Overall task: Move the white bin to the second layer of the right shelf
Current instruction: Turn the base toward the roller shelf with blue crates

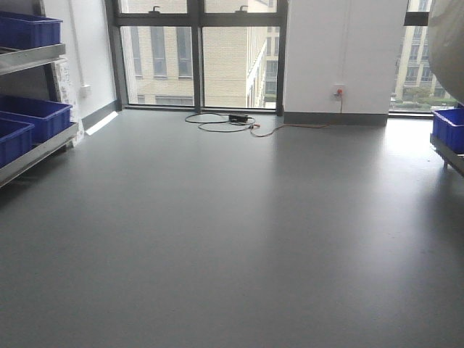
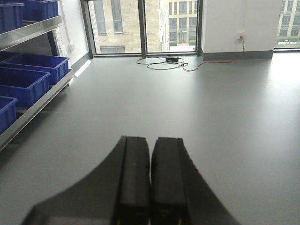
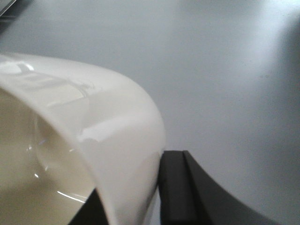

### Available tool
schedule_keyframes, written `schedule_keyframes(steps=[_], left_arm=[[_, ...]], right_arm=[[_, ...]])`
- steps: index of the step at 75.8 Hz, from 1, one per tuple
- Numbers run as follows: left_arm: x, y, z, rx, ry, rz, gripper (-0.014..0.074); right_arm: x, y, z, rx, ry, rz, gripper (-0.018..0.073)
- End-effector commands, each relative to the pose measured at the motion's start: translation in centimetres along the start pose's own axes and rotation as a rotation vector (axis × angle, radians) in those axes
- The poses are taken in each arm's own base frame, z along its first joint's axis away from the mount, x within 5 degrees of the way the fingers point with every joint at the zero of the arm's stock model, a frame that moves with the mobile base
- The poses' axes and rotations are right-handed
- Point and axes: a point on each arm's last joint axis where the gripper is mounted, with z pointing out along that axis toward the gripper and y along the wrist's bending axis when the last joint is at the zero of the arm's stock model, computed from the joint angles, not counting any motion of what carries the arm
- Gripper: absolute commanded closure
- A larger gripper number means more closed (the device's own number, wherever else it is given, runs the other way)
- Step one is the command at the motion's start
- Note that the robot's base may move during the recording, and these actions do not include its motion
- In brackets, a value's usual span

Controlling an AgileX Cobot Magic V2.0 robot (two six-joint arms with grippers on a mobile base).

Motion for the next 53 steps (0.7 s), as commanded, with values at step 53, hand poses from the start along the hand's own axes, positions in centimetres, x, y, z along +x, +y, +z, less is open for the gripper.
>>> schedule_keyframes(steps=[53], left_arm=[[0.38,-0.04,0.10,0.002,-0.063,-0.003,0.0512]], right_arm=[[-1.70,0.11,-0.47,-0.006,-0.121,-0.002,0.0511]])
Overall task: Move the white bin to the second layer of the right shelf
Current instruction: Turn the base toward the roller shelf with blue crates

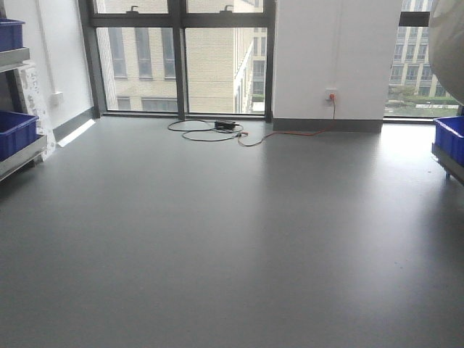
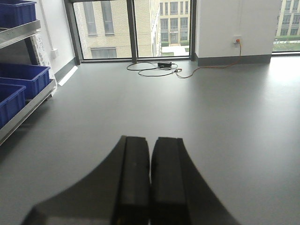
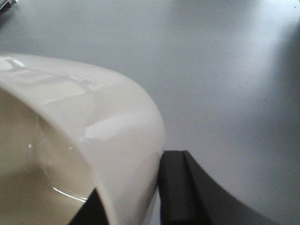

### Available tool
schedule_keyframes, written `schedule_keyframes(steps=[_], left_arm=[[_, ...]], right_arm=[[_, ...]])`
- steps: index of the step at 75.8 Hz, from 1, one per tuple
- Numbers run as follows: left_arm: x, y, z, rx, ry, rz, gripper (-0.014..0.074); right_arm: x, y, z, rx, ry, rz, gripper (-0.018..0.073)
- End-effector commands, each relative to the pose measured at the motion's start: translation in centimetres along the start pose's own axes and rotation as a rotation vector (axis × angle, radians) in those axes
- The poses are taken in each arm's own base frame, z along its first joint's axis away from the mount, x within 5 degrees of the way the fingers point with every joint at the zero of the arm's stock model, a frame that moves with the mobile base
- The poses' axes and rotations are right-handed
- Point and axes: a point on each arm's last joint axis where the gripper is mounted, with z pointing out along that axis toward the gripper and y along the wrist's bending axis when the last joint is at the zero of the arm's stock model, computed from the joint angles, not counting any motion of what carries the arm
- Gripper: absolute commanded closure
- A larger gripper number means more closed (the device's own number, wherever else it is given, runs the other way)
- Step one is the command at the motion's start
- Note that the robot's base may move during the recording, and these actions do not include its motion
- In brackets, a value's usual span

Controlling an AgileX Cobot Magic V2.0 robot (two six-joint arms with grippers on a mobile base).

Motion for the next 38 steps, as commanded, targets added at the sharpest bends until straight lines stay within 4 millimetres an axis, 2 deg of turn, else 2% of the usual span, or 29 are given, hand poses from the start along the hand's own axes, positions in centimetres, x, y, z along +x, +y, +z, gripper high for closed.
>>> schedule_keyframes(steps=[1,38], left_arm=[[0.38,-0.04,0.10,0.002,-0.063,-0.003,0.0512],[0.38,-0.04,0.10,0.002,-0.063,-0.003,0.0512]], right_arm=[[-1.70,0.11,-0.47,-0.006,-0.121,-0.002,0.0511],[-1.70,0.11,-0.47,-0.006,-0.121,-0.002,0.0511]])
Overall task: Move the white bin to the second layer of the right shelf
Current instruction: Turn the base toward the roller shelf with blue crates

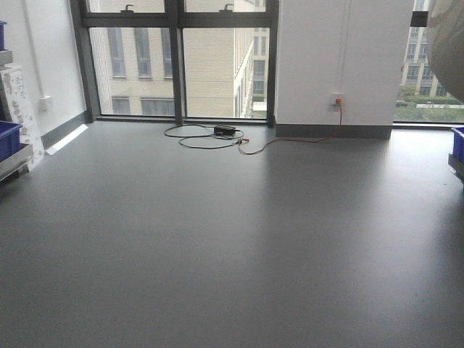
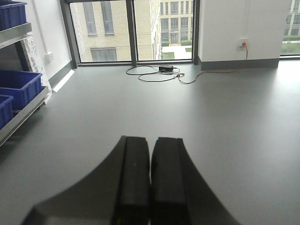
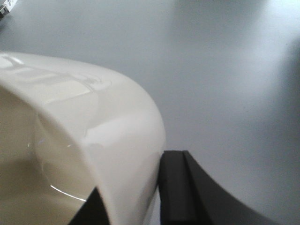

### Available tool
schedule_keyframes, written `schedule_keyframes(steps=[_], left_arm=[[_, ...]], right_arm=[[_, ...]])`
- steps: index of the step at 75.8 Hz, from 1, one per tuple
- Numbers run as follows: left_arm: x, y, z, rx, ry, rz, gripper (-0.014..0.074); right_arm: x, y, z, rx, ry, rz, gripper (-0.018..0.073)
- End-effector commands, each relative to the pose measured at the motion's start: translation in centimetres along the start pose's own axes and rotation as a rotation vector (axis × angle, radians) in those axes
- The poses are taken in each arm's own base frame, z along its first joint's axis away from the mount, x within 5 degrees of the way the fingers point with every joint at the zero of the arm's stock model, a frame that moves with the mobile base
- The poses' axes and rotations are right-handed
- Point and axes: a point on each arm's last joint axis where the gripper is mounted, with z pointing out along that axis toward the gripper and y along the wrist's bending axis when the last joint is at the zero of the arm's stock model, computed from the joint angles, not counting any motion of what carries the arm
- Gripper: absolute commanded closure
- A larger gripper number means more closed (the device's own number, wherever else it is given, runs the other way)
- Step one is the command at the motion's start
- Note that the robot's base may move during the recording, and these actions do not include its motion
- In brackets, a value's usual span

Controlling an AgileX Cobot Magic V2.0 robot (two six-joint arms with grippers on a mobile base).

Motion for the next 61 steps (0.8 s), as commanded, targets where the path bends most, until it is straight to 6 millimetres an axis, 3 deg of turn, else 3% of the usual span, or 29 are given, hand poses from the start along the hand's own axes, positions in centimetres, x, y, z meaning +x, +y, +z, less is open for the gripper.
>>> schedule_keyframes(steps=[1,61], left_arm=[[0.38,-0.04,0.10,0.002,-0.063,-0.003,0.0512],[0.38,-0.04,0.10,0.002,-0.063,-0.003,0.0512]], right_arm=[[-1.70,0.12,-0.51,-0.006,-0.123,-0.002,0.0511],[-1.71,0.12,-0.51,-0.006,-0.124,-0.002,0.0511]])
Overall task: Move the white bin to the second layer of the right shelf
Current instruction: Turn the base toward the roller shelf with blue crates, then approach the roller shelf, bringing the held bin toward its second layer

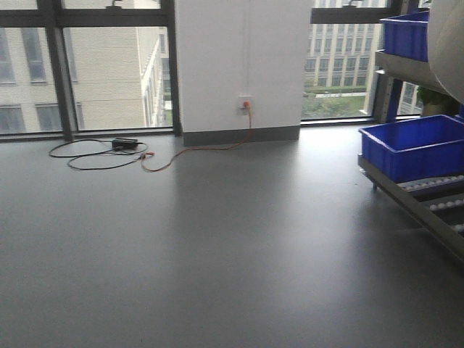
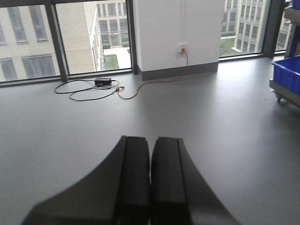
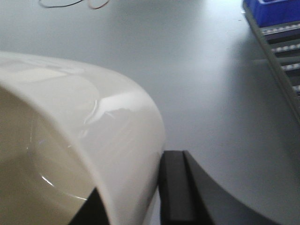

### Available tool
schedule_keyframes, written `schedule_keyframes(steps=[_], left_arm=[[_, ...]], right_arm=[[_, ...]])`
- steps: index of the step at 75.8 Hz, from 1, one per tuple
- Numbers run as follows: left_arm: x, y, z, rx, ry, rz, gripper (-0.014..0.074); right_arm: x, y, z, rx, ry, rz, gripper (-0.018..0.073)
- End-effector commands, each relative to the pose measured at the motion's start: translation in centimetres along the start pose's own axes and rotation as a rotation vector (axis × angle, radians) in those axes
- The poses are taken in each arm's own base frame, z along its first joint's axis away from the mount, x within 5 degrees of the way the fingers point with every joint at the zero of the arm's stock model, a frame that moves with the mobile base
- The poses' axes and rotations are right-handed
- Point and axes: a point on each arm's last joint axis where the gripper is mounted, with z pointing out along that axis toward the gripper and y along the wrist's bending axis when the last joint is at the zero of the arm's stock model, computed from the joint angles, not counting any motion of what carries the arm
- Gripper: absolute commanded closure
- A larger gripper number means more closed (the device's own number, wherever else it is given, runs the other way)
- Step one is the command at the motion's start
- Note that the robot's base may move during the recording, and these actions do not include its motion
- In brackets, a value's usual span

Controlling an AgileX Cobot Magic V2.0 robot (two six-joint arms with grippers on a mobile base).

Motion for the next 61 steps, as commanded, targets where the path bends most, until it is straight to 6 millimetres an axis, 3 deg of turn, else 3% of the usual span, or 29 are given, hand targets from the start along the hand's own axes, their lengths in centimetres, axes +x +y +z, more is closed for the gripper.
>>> schedule_keyframes(steps=[1,61], left_arm=[[0.38,-0.04,0.10,0.002,-0.063,-0.003,0.0512],[0.38,-0.04,0.10,0.002,-0.063,-0.003,0.0512]], right_arm=[[-1.71,0.12,-0.51,-0.006,-0.124,-0.002,0.0511],[-1.71,0.12,-0.51,-0.006,-0.124,-0.002,0.0511]])
